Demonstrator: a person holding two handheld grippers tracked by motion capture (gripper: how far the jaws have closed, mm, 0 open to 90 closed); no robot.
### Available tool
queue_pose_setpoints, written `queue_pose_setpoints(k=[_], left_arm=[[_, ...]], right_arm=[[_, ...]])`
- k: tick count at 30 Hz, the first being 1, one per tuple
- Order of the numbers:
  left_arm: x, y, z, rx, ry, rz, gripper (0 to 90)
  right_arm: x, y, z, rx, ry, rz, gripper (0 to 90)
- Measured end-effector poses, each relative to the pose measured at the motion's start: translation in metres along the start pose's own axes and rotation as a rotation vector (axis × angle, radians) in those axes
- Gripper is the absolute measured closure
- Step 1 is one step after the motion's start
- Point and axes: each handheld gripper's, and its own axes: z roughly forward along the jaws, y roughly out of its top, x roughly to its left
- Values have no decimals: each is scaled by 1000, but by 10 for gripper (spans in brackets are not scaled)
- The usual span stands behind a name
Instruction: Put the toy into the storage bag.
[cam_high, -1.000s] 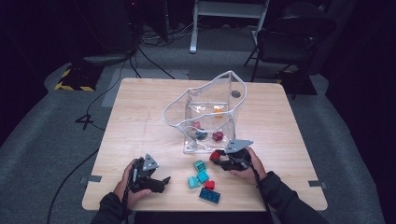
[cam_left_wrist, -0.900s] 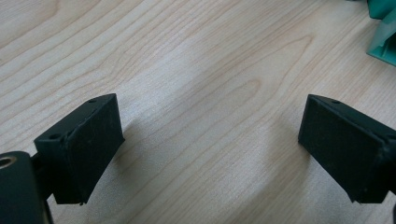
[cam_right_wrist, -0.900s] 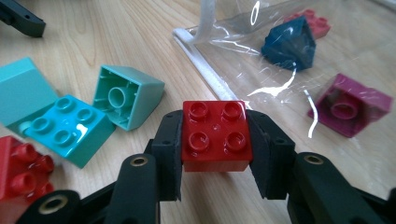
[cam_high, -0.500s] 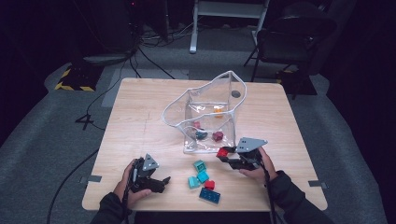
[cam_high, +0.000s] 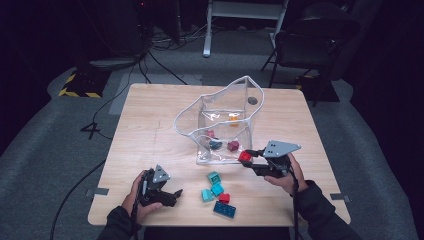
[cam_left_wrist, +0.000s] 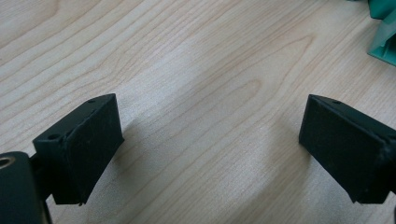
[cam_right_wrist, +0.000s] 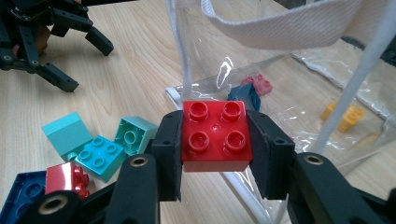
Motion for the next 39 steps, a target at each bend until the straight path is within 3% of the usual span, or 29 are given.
queue_pose_setpoints(k=[15,29,39], left_arm=[[0,0,0,0,0,-1,61],[0,0,0,0,0,-1,62],[0,0,0,0,0,0,61]], right_arm=[[-10,48,-47,-115,-59,-29,591],[-14,85,-59,-158,-83,-43,591],[-16,100,-58,-176,-103,-54,592]])
